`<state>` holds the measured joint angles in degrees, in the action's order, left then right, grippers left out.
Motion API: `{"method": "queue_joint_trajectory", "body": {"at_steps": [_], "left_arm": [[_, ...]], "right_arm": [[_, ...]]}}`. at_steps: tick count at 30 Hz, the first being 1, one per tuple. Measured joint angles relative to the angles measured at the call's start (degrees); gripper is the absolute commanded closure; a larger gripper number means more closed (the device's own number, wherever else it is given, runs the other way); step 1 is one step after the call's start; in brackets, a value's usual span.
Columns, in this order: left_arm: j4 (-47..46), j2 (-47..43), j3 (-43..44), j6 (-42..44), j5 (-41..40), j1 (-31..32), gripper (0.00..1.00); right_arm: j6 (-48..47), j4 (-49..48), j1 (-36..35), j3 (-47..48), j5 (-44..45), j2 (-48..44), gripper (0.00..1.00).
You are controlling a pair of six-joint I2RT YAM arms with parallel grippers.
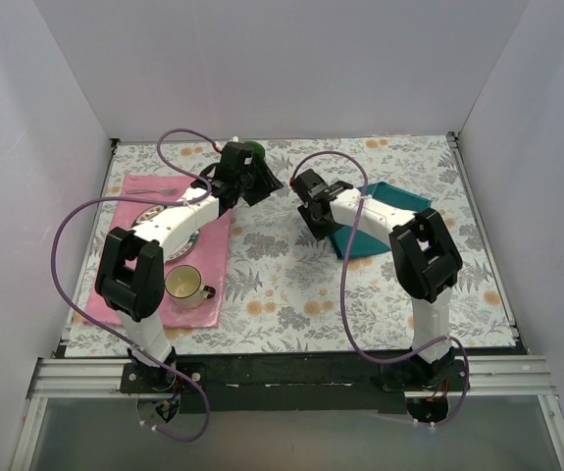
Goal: Fold the napkin, place the utensils inside, and roll it up
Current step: Fold the napkin
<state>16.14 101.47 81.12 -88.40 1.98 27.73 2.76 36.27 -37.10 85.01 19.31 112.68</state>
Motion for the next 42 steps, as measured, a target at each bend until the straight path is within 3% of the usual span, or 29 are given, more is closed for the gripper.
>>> {"method": "queue_joint_trajectory", "body": {"at_steps": [12, 25, 42], "left_arm": [[1.7, 0.2, -1.9, -1.2, 0.1, -1.0, 0.56], [1.6, 1.2, -1.9, -1.4, 1.3, -1.0, 0.57], [1.4, 1.3, -2.4, -1.5, 1.9, -1.0, 0.57]], "right_arm": [[0.3, 1.8, -3.1, 1.0, 7.6, 2.3, 0.54], [0.0, 1.2, -2.8, 0.2, 8.2, 2.3, 0.45], [0.3, -1.8, 0.0, -2.8, 5.8, 2.3, 0.43]]}}
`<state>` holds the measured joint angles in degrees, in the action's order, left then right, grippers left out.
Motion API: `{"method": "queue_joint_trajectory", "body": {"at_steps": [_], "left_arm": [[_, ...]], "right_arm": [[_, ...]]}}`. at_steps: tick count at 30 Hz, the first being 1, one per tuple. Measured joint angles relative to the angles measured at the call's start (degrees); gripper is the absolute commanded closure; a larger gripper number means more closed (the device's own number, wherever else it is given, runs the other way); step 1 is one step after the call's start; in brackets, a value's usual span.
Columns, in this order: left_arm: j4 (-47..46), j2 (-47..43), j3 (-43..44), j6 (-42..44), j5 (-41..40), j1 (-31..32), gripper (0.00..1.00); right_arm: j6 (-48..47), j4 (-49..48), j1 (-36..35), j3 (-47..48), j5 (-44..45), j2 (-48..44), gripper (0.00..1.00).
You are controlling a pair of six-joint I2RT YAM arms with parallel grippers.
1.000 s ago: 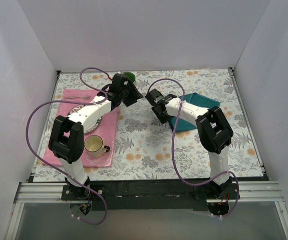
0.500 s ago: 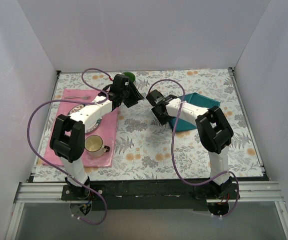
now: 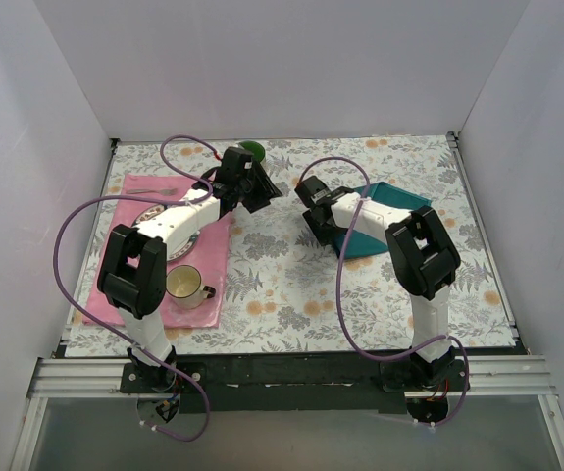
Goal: Fold the napkin, place the utensils inside, and roll it up
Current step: Fold the napkin
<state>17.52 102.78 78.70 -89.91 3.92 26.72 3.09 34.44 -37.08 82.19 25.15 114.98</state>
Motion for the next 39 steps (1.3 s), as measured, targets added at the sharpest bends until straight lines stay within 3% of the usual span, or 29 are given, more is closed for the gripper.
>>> {"method": "queue_joint_trajectory", "body": {"at_steps": [8, 16, 26, 39], "left_arm": [[0.0, 0.1, -0.2, -0.1, 0.3, 0.0, 0.57], [0.0, 0.1, -0.3, -0.2, 0.8, 0.0, 0.57], [-0.4, 1.6, -0.3, -0.5, 1.7, 0.0, 0.58], [-0.4, 1.6, -0.3, -0.5, 1.7, 0.0, 0.58]], "right_arm": [[0.1, -1.3, 0.4, -0.4, -1.3, 0.0, 0.43], [0.6, -1.9, 0.7, -0.7, -1.3, 0.0, 0.55], [0.8, 0.2, -2.4, 0.8, 5.5, 1.9, 0.54], [1.2, 1.9, -5.0, 2.0, 10.4, 3.7, 0.65]]}}
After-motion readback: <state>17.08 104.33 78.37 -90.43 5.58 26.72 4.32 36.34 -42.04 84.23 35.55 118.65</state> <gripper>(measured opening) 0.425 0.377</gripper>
